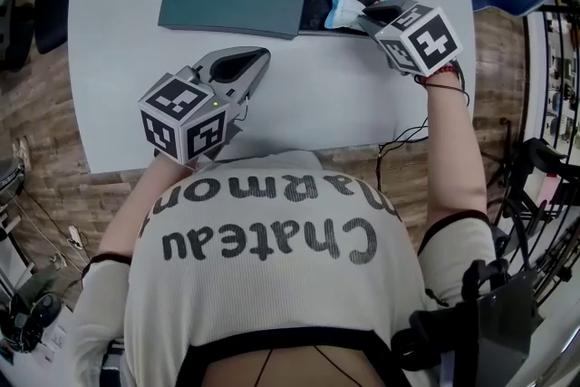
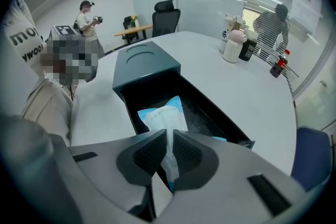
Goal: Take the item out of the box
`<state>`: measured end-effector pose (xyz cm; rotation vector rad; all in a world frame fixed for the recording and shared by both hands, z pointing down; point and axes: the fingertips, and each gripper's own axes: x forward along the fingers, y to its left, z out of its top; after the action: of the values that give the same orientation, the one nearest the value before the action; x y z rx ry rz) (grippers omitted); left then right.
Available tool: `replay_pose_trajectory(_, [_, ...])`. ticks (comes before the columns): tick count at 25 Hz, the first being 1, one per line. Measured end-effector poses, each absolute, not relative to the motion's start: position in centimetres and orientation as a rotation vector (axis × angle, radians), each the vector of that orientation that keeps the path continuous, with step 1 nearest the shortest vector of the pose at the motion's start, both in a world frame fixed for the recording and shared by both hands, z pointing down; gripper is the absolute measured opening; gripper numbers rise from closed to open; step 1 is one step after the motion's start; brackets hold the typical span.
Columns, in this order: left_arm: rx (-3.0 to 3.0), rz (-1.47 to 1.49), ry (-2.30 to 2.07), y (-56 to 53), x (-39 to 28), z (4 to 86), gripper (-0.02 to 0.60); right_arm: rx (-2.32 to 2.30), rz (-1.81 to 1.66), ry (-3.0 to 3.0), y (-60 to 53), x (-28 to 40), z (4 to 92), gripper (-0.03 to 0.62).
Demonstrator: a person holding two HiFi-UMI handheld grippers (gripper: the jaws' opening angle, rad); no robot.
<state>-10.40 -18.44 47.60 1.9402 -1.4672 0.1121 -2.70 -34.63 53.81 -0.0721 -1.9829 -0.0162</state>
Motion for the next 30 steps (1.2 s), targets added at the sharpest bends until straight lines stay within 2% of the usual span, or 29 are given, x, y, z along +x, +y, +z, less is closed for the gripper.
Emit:
replay_pose_trajectory(2, [1.938,0.113,-1.472,-18.2,-10.4,47.5,-0.014,-0.063,-0.053,-1.993,-34.5,-2.7,53.7,0.008])
replay_pose_trajectory(6, [1.943,0.109,-1.483,-18.1,-10.0,47.2,-0.014,-0.036,-0.081,-2.022,-34.6,-2.6,53.6,0.002])
replay_pose_trajectory(12, [1.951,0.099,-1.516,-17.8,-8.9,46.0,-0.014,0.038,-0.053,-2.092,-35.3,-1.8,52.8,0.002])
replay_pose_trajectory(23, [1.942,0.075,-1.617,-16.2,-10.9,44.2,-0.014,0.268,0.011,-2.313,-36.3,-3.8,49.3,0.002])
replay_pose_trajectory(30, [1.968,0.017,-1.717,-16.5,-12.2,41.9,-0.014,0.497,0.192,-2.549,-36.5,-3.9,45.7,0.002])
